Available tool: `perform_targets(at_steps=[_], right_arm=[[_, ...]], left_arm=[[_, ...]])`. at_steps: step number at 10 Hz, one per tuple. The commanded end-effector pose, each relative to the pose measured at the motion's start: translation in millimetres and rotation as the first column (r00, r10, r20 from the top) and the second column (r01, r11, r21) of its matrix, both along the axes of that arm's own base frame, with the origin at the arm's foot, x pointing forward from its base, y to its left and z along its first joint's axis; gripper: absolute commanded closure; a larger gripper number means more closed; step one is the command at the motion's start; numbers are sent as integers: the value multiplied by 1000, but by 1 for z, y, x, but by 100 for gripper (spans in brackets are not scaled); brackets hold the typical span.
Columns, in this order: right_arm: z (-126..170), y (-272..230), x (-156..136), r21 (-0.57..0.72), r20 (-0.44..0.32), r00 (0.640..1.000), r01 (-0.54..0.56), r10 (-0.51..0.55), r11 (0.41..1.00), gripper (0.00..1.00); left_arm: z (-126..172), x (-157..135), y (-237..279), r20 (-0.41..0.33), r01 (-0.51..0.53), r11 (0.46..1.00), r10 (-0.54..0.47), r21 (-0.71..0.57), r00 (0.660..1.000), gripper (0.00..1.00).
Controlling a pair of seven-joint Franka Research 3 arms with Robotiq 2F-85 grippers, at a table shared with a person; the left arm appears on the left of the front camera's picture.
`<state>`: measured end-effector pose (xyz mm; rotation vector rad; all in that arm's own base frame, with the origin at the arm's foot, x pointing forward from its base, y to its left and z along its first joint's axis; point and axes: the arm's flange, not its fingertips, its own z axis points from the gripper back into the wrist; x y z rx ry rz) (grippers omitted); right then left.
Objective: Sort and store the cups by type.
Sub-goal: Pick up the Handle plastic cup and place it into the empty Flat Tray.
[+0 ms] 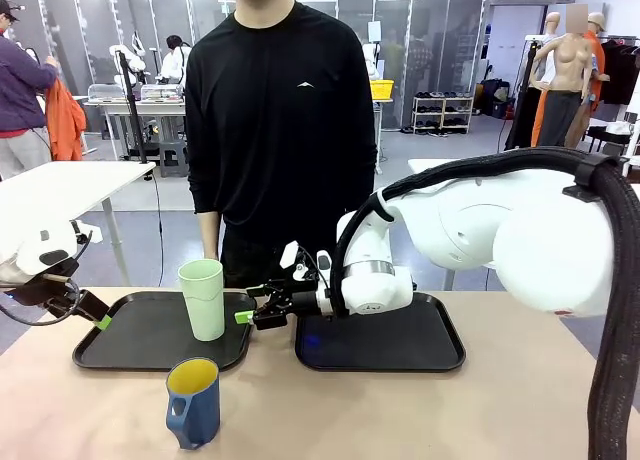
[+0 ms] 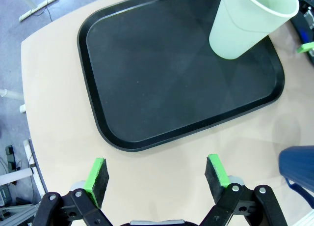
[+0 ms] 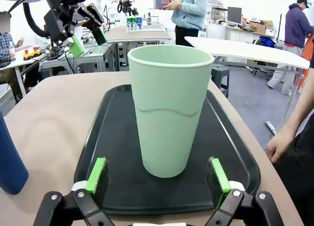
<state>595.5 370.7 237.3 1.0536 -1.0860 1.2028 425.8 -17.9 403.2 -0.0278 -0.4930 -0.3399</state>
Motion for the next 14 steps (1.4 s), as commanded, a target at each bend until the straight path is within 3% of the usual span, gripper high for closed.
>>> perform_targets(at_steps=[1,6,7,8,10,11,14], right_arm=[[-1,1,3,1,-9,1000,-2,2,1000,0],[0,0,0,-1,0,1000,1,-1,1000,0],[14,-9,-22,-178,55,998,50,-41,983,0],[39,-30,-44,-201,106,991,106,-86,974,0],[74,-72,-81,-356,159,975,203,-155,912,0],[87,-89,-96,-460,155,970,239,-187,855,0],[124,-142,-138,-610,150,958,285,-246,740,0]], left_arm=[[0,0,1,-5,0,1000,0,-4,1000,0],[0,0,1,-5,0,1000,0,-4,1000,0],[0,0,1,-5,0,1000,0,-4,1000,0],[0,0,1,-5,0,1000,0,-4,1000,0],[0,0,1,-5,0,1000,0,-4,1000,0],[0,0,1,-5,0,1000,0,-4,1000,0],[0,0,1,-5,0,1000,0,-4,1000,0]])
